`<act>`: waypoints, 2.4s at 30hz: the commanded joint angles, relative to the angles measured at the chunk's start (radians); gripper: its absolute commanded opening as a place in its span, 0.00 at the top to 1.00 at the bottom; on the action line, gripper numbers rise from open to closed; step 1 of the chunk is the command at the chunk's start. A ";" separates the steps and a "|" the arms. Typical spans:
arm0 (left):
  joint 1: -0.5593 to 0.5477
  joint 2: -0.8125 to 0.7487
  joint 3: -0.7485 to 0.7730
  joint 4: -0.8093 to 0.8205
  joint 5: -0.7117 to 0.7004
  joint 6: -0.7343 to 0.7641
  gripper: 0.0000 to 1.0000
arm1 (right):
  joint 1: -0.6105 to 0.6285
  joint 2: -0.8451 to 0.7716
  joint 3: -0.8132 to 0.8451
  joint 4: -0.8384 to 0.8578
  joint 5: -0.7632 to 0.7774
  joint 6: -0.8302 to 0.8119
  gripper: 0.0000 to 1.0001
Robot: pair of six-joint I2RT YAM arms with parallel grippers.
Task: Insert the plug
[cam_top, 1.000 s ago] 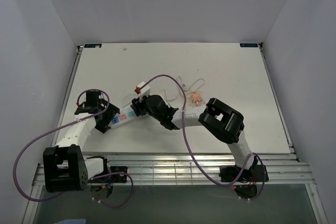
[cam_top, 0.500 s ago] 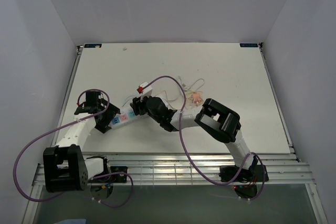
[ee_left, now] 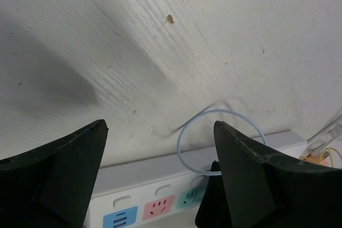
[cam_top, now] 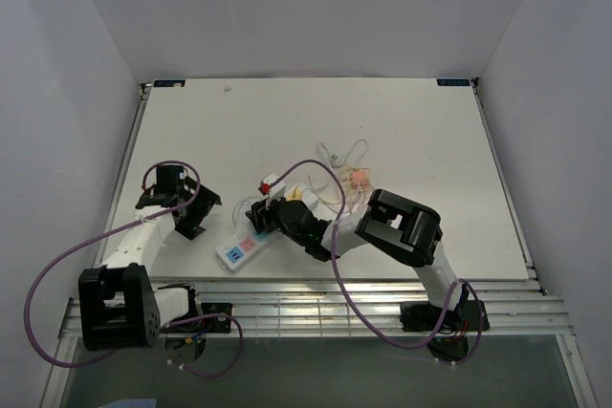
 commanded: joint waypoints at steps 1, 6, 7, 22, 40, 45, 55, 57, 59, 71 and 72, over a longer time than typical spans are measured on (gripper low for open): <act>0.001 -0.026 0.010 0.019 0.015 -0.005 0.08 | 0.015 0.039 -0.092 -0.107 0.024 0.011 0.92; 0.001 -0.032 0.008 0.019 0.030 -0.001 0.08 | 0.015 -0.031 -0.082 -0.098 0.047 -0.035 0.92; 0.001 -0.033 0.012 0.020 0.041 0.008 0.08 | 0.015 -0.068 -0.074 -0.104 0.024 -0.046 0.92; -0.008 -0.280 0.027 0.111 0.665 0.128 0.04 | 0.017 -0.468 -0.137 -0.245 -0.204 -0.045 0.92; -0.194 -0.408 0.022 0.148 0.764 0.172 0.03 | 0.026 -0.603 -0.145 -0.348 -0.146 -0.017 0.92; -0.343 -0.351 0.033 0.151 0.659 0.157 0.57 | 0.026 -0.631 -0.125 -0.400 -0.093 -0.020 0.92; -0.350 -0.328 0.171 0.114 0.575 0.166 1.00 | 0.026 -0.751 -0.233 -0.518 -0.030 -0.023 0.92; -0.352 -0.310 0.192 0.112 0.582 0.185 1.00 | 0.026 -0.774 -0.264 -0.523 -0.057 -0.040 0.92; -0.353 -0.282 0.223 0.111 0.602 0.211 1.00 | 0.026 -0.797 -0.270 -0.530 -0.115 -0.057 0.89; -0.462 -0.224 0.312 0.109 0.761 0.349 1.00 | 0.024 -0.748 -0.099 -0.675 -0.051 -0.117 0.66; -0.467 -0.225 0.324 0.103 0.764 0.353 1.00 | 0.026 -0.746 -0.096 -0.676 -0.050 -0.111 0.65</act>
